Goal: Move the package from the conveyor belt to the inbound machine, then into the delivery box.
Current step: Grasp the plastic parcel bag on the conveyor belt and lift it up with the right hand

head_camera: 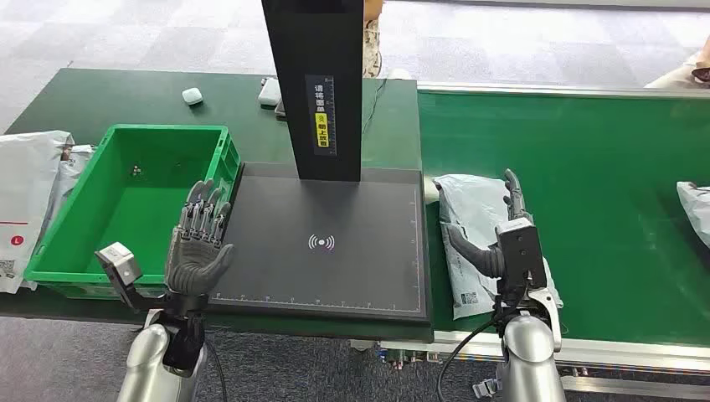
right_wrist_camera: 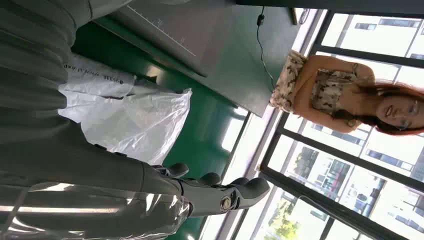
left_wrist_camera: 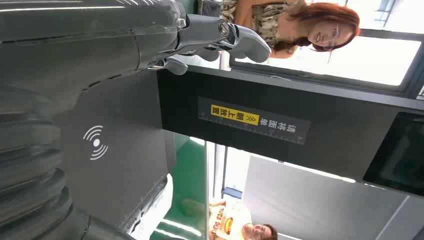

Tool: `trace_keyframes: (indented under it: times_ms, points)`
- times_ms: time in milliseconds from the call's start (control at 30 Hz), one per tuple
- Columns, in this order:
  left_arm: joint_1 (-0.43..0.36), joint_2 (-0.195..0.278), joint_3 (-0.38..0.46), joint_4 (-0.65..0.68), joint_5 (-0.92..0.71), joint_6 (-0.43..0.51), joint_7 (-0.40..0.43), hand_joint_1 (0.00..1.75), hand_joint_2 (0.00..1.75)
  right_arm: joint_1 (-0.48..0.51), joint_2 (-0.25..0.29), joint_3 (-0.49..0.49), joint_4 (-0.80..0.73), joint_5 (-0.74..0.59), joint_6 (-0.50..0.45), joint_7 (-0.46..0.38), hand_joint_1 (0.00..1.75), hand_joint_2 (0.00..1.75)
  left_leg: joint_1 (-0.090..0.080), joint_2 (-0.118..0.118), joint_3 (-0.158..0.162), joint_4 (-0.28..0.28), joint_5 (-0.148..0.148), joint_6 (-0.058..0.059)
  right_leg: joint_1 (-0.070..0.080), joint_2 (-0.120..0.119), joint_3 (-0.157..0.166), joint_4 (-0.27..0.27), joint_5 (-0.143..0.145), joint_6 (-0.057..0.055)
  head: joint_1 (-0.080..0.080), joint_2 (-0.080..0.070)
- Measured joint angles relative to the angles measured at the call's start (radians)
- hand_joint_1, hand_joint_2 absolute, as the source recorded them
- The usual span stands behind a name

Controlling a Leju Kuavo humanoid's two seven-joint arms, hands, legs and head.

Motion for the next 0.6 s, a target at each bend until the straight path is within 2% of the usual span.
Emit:
trace_keyframes:
  times_ms: [233, 300, 400, 500, 600]
  points:
    - [0.011, 0.007, 0.003, -0.011, 0.001, 0.01, -0.001, 0.0, 1.75, -0.032, -0.024, 0.0, 0.017, 0.104, -0.071, 0.044, 0.0, 1.75, 0.0, 0.0, 0.0, 0.0, 0.0, 0.0, 0.0, 0.0, 0.0, 0.0, 0.0, 0.0, 0.0, 0.0]
    - [0.017, 0.008, 0.006, -0.018, 0.001, 0.014, 0.0, 0.0, 1.75, -0.054, -0.038, -0.005, 0.032, 0.201, -0.108, 0.112, 0.0, 1.75, 0.0, 0.0, 0.0, 0.0, 0.0, 0.0, 0.0, 0.0, 0.0, 0.0, 0.0, 0.0, 0.0, 0.0]
    - [0.022, 0.008, 0.009, -0.024, 0.0, 0.016, 0.005, 0.0, 1.75, -0.093, -0.057, -0.022, 0.072, 0.402, -0.139, 0.282, 0.0, 1.75, 0.0, 0.0, 0.0, 0.0, 0.0, 0.0, 0.0, 0.0, 0.0, 0.0, 0.0, 0.0, 0.0, 0.0]
    - [0.023, 0.008, 0.01, -0.025, -0.001, 0.016, 0.006, 0.0, 1.75, -0.101, -0.061, -0.026, 0.083, 0.445, -0.14, 0.322, 0.0, 1.75, 0.0, 0.0, 0.0, 0.0, 0.0, 0.0, 0.0, 0.0, 0.0, 0.0, 0.0, 0.0, 0.0, 0.0]
    - [0.024, 0.008, 0.014, -0.025, -0.005, 0.017, 0.019, 0.0, 1.75, -0.145, -0.1, -0.07, 0.208, 0.587, -0.113, 0.441, 0.0, 1.75, 0.0, 0.0, 0.0, 0.001, 0.0, 0.001, 0.0, -0.001, 0.0, 0.0, 0.0, 0.0, 0.0, 0.0]
